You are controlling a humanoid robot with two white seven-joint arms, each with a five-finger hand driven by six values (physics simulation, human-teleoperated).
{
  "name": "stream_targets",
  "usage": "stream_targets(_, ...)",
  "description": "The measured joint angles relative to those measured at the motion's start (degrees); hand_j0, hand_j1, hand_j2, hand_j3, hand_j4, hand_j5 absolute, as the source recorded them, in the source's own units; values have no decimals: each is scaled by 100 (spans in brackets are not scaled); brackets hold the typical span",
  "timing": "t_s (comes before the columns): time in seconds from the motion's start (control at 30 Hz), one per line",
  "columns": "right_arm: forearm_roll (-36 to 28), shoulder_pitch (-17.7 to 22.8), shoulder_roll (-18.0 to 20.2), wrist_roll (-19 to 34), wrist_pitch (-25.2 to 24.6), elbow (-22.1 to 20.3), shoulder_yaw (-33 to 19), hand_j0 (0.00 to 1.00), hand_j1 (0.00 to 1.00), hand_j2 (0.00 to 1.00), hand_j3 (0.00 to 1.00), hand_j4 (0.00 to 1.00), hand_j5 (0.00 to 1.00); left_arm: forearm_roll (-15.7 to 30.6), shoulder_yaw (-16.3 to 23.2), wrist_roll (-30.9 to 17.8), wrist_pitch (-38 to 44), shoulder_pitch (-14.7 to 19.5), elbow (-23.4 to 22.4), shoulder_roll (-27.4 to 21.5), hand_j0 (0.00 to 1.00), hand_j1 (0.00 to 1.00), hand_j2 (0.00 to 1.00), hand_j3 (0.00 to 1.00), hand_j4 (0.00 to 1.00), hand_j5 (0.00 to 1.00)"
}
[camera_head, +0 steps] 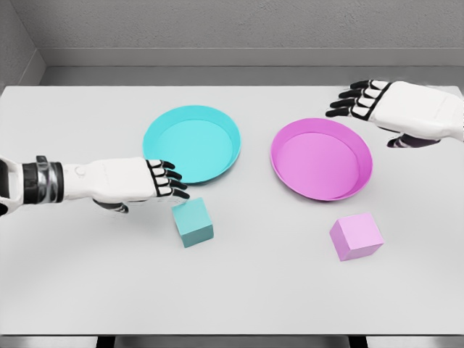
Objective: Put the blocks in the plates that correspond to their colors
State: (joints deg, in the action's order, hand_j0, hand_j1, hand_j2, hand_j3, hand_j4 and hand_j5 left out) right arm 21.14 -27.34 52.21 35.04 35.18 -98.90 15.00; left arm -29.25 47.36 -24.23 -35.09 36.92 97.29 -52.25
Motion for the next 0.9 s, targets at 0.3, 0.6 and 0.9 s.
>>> stream_targets(0.3,13,308,286,-1,-3,-154,360,100,100,100,100,100,100,-36,285,-150,-2,105,-61,582,100,100,100,100,100,100)
stream_targets(0.6,22,325,461,-1,-3,-181,953,100,100,100,100,100,100,184,588,-157,116,105,-63,659,100,100,100,100,100,100)
stream_targets(0.9,-3,290,822,-1,-4,-182,1113,100,100,100,100,100,100,259,758,-129,871,105,-59,763,100,100,100,100,100,100)
